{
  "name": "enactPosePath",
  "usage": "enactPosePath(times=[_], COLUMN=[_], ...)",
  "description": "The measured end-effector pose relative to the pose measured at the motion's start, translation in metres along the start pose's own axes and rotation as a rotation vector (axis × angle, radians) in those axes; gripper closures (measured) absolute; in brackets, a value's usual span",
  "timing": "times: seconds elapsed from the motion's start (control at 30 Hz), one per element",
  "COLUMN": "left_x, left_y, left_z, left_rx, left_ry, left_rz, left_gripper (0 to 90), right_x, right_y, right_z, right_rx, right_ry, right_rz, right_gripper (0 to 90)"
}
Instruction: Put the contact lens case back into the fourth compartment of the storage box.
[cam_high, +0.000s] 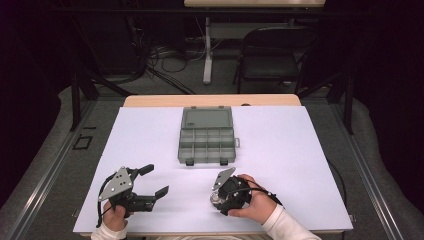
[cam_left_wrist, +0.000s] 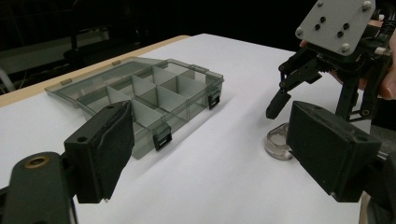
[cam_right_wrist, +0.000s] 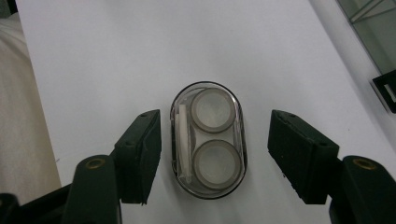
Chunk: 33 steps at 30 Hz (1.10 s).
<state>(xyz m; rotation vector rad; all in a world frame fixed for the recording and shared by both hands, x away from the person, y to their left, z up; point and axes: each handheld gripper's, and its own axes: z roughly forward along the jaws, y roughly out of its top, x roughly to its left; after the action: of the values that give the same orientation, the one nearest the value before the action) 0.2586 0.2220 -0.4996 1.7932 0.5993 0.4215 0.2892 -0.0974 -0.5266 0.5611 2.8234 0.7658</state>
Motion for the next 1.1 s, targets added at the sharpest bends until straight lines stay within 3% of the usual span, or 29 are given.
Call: enactPosePath(times=[0.57, 1.1], left_x=[0.0, 0.0], left_y=[0.0, 0.0], left_z=[0.0, 0.0], left_rx=[0.005, 0.007], left_ry=[-0.001, 0.0], left_rz=[-0.001, -0.001], left_gripper=[15.9, 15.9], right_x=[0.002, 0.0], right_y=[0.005, 0.006], right_z=[0.009, 0.014], right_rx=[0.047, 0.106], right_ry=[0.014, 0.017], right_rz=[-0.033, -0.018], right_gripper=[38.1, 39.2])
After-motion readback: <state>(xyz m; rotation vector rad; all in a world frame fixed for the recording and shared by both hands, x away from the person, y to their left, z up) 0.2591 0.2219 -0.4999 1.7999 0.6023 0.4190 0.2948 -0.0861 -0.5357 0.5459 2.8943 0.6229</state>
